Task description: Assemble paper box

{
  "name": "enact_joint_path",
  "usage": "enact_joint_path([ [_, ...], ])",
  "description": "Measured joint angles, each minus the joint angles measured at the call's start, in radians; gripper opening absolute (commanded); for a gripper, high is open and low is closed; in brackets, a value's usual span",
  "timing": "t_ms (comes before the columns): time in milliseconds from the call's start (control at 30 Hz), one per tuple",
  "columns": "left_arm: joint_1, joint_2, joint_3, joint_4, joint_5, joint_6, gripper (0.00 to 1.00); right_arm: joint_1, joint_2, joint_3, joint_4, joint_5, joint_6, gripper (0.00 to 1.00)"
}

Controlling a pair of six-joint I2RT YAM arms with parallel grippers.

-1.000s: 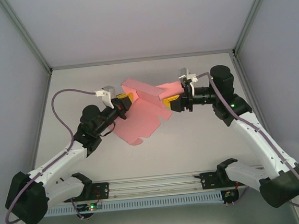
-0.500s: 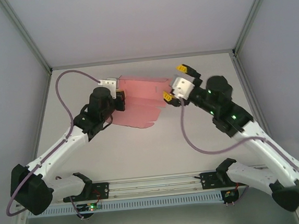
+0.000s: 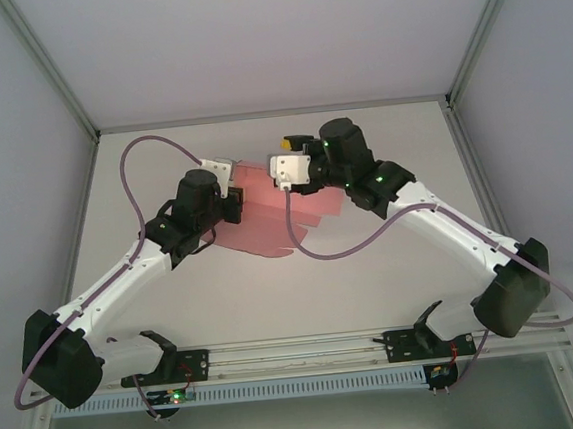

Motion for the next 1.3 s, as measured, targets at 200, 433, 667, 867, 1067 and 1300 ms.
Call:
enact_joint_path([
  [200, 0.001, 0.019, 0.009, 0.000, 0.014, 0.000, 0.00, 0.057, 0.046, 0.000, -0.006, 0.126, -0.073, 0.14],
  [433, 0.001, 0.026, 0.011, 0.000, 0.033, -0.021, 0.00, 0.093, 0.059, 0.003, 0.003, 0.227, -0.104, 0.00],
  [667, 0.001, 0.033, 0.016, 0.001, 0.027, -0.045, 0.10, 0.115, 0.056, 0.003, 0.011, 0.260, -0.109, 0.00],
  [867, 0.000, 0.044, 0.017, 0.009, 0.058, -0.047, 0.14, 0.114, 0.032, 0.003, -0.023, 0.230, -0.109, 0.00],
  [1067, -0.001, 0.040, 0.014, 0.024, 0.100, -0.040, 0.24, 0.101, 0.005, 0.003, -0.063, 0.206, -0.108, 0.00],
  [1300, -0.001, 0.029, 0.007, 0.041, 0.126, -0.034, 0.19, 0.094, -0.015, 0.008, -0.103, 0.148, -0.101, 0.00],
])
